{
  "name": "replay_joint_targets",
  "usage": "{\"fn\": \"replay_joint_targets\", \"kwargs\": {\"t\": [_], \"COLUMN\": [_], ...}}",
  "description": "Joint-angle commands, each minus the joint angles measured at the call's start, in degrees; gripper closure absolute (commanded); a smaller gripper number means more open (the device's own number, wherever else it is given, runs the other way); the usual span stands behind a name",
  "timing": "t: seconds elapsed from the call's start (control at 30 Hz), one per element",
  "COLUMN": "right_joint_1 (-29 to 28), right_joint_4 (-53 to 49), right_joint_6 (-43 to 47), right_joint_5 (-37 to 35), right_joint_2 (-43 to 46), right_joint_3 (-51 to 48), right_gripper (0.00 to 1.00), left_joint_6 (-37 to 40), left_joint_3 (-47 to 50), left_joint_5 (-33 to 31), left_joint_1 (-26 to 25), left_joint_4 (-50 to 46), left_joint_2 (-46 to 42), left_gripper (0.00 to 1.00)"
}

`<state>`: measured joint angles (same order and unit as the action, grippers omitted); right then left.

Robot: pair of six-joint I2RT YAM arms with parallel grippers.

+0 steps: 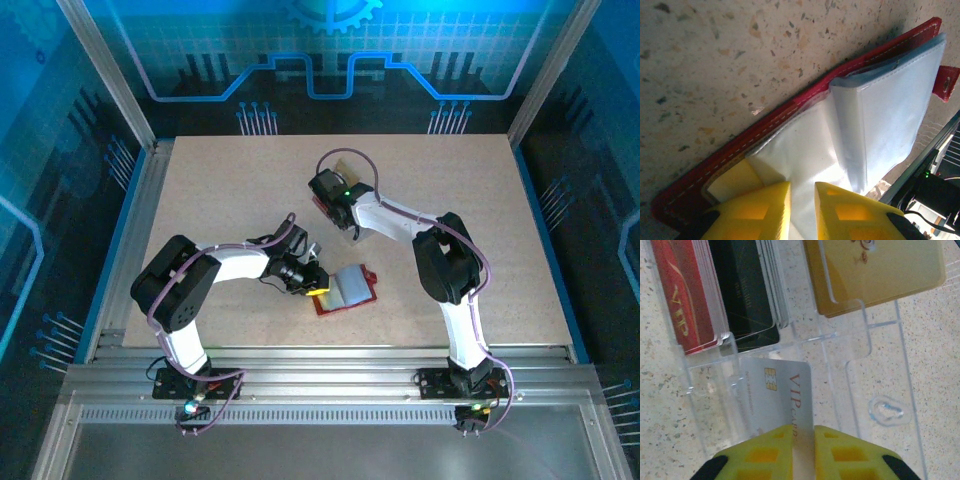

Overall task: Put the credit cards into the card holder
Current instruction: Pick up the credit card from the storage box.

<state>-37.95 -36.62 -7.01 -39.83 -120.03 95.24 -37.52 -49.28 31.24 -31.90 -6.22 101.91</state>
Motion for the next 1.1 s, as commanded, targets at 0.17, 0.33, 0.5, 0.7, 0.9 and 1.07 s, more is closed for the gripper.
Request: {"fn": "replay_joint_targets", "kwargs": {"t": [0.17, 0.33, 0.5, 0.7, 0.9, 1.07], "right_joint_1": [0.0, 0.6, 1.1, 2.4, 4.6, 6.0], "right_joint_4": [-2.2, -3.1, -4.5, -6.3, -5.8, -4.8], "right_joint_6": [1.1, 1.1, 1.2, 0.0, -1.4, -2.2], "right_joint_5": [1.2, 4.4, 9.4, 21.1, 29.3, 33.6], "right_joint_2": [1.1, 1.2, 1.7, 4.4, 7.7, 9.1], "right_joint_3": [3.0, 3.8, 4.8, 5.5, 4.3, 3.1], "right_gripper": [0.94, 1.0, 1.0, 1.0, 1.0, 1.0], "left_joint_6": [-0.2, -0.2, -0.1, 0.6, 0.9, 1.6], "left_joint_3": [1.1, 1.1, 1.1, 0.8, 0.6, 0.5], "left_joint_5": [-0.9, -0.9, -1.0, -1.2, -1.6, -2.5], "left_joint_1": [-0.4, -0.4, -0.4, -0.2, -0.3, -0.2], "left_joint_4": [-2.3, -2.3, -2.4, -3.1, -3.4, -4.3], "left_joint_2": [-1.3, -1.3, -1.2, -1.6, -1.7, -2.1], "left_gripper": [0.8, 0.8, 0.8, 0.8, 0.8, 0.8]}}
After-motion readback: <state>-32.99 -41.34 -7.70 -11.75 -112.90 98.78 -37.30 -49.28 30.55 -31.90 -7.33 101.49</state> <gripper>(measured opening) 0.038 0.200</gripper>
